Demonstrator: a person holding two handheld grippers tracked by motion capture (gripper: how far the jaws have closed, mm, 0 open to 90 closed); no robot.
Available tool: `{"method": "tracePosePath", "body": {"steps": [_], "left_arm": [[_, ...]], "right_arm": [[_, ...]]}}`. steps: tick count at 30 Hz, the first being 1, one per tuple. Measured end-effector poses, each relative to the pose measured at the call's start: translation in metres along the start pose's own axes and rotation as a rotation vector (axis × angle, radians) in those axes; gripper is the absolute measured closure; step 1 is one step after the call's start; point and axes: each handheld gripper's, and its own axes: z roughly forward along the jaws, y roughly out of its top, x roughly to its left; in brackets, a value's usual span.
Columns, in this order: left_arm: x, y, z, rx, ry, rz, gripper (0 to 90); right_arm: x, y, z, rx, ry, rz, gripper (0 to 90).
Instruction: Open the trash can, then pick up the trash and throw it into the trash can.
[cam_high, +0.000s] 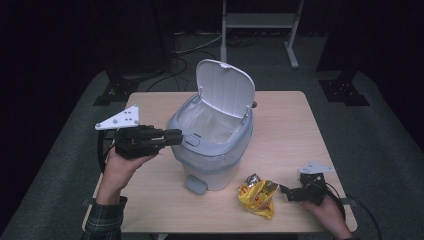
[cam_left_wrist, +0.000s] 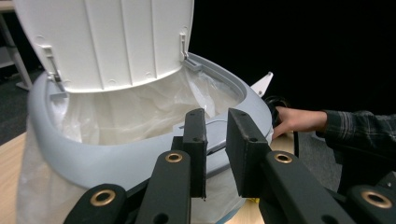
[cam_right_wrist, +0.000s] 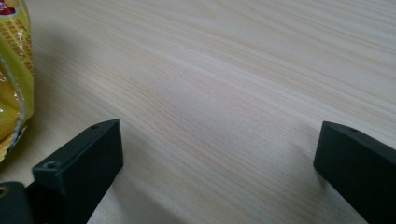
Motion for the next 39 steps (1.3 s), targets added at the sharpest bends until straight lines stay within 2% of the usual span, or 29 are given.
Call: {"method": "tracePosePath", "body": {"steps": [9,19,24,29,39], "left_arm": [[-0.005,-0.004,-0.009,0.003,0.02,0.0,73.7],[-0.006,-0.019,-0.021,0.01,0.042,-0.024,63.9],[-0.011,-0.023,-0.029,0.011,0.069,-0.022,56.2],[-0.014,-0.027,-0.03,0.023,0.083,-0.019,51.5],[-0.016,-0.042,-0.032,0.054,0.115,-0.019,35.3]], "right_arm": [[0.0,0.0,0.0,0.0,0.0,0.0,0.4],[0.0,0.0,0.0,0.0,0.0,0.0,0.4],[0.0,0.0,0.0,0.0,0.0,0.0,0.4],[0.0,-0.001,-0.002,0.0,0.004,-0.005,0.4],[0.0,-0.002,-0.002,0.0,0.004,-0.005,0.3]]}}
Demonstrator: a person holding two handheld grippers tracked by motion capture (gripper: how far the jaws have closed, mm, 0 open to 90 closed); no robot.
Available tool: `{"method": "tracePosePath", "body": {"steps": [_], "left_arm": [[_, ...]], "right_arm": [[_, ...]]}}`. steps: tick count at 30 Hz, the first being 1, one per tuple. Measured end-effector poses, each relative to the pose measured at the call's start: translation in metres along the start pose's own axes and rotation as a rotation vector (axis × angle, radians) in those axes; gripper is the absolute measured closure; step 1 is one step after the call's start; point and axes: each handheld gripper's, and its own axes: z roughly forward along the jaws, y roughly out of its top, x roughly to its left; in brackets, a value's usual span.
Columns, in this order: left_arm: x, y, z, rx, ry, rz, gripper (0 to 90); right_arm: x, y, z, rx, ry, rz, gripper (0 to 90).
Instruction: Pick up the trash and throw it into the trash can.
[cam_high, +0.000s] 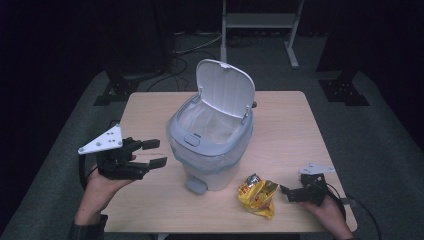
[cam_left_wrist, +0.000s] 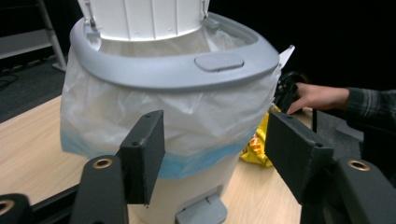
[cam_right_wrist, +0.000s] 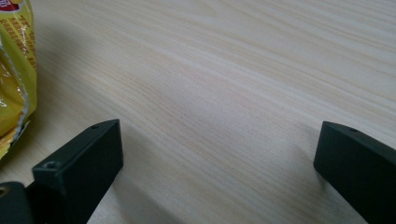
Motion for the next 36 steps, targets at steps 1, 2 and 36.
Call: {"method": "tracePosePath", "body": {"steps": [1,2,36], "left_arm": [[0.0,-0.002,0.0,-0.001,0.0,-0.006,34.0],[0.0,-0.004,0.001,0.007,0.002,-0.006,33.1],[0.016,-0.102,0.036,0.132,0.153,-0.027,2.9]], "right_arm": [[0.0,0.0,0.0,0.0,0.0,0.0,0.4],[0.0,0.0,0.0,0.0,0.0,0.0,0.4],[0.0,0.0,0.0,0.001,0.0,0.0,0.4]]}}
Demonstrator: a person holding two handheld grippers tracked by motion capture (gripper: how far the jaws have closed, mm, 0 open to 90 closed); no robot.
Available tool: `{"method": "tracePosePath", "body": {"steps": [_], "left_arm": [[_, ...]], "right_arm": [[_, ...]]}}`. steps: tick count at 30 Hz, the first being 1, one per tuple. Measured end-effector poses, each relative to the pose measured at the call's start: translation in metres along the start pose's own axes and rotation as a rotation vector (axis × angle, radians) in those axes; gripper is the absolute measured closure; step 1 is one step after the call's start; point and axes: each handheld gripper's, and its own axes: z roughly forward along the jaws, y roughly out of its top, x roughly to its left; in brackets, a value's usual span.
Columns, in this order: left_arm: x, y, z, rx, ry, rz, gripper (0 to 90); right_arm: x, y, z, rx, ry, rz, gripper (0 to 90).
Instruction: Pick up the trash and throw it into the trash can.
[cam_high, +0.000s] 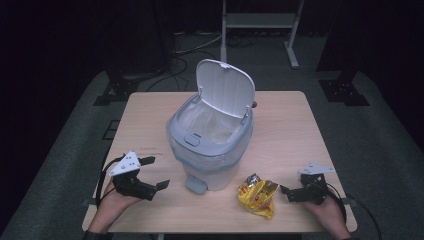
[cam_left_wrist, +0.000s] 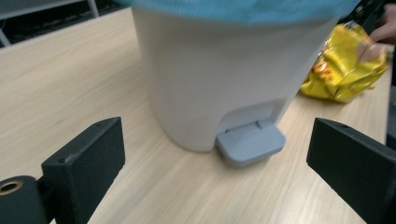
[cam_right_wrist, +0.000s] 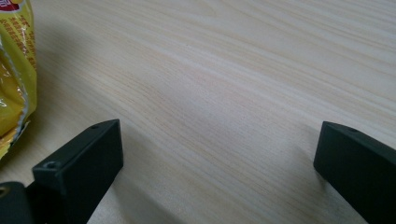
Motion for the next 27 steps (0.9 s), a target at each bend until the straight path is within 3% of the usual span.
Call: {"method": "tracePosePath", "body": {"steps": [13,27], "left_arm": [[0.004,-0.023,0.02,0.062,0.038,0.004,1.5],[0.007,-0.048,0.047,0.218,0.048,-0.014,1.6]], "right_arm": [[0.0,-0.001,-0.001,0.0,0.007,-0.006,0.4],[-0.002,-0.001,-0.003,0.013,0.014,-0.014,0.4]]}}
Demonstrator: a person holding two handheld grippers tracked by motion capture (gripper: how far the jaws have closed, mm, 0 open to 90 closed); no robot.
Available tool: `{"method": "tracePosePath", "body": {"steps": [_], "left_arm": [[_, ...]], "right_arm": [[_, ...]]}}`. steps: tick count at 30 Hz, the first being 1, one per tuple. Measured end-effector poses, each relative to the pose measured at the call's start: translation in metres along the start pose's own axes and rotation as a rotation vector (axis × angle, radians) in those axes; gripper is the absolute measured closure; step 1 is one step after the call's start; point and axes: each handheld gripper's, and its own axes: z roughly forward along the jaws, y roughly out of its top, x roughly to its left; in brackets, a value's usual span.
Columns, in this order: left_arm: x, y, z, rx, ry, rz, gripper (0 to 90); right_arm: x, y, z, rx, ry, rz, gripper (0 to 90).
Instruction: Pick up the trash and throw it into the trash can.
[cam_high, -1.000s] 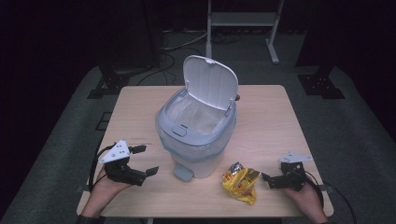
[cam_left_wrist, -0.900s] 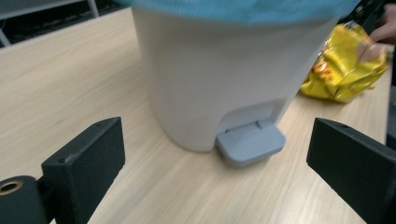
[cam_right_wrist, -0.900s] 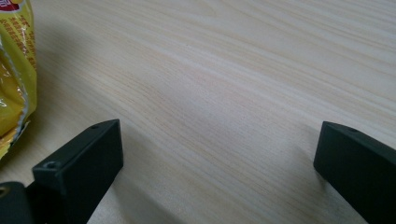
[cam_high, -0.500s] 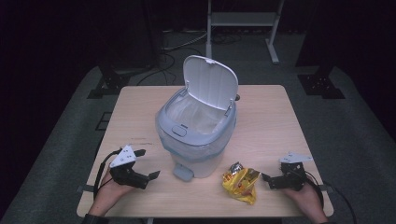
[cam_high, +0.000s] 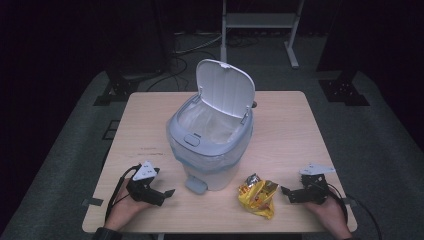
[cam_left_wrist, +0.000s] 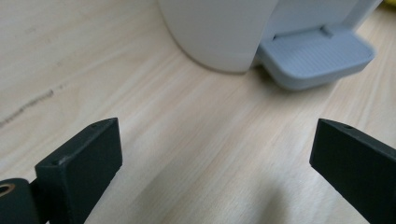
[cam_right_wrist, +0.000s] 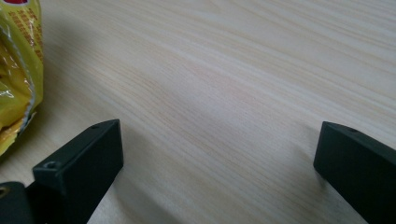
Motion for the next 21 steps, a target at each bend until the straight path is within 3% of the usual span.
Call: {"method": "tracePosePath", "body": {"steps": [8,13,21], "left_arm": [[0.0,-0.007,0.011,0.072,0.015,0.018,1.5],[0.003,-0.007,0.012,0.076,0.013,0.005,0.0],[0.003,-0.007,0.012,0.076,0.012,0.005,0.0]], "right_arm": [[-0.001,0.001,-0.002,0.023,0.001,-0.001,0.4],[0.0,0.001,-0.005,0.029,0.004,0.004,0.4],[0.008,0.005,-0.02,-0.014,0.012,0.021,0.4]]}}
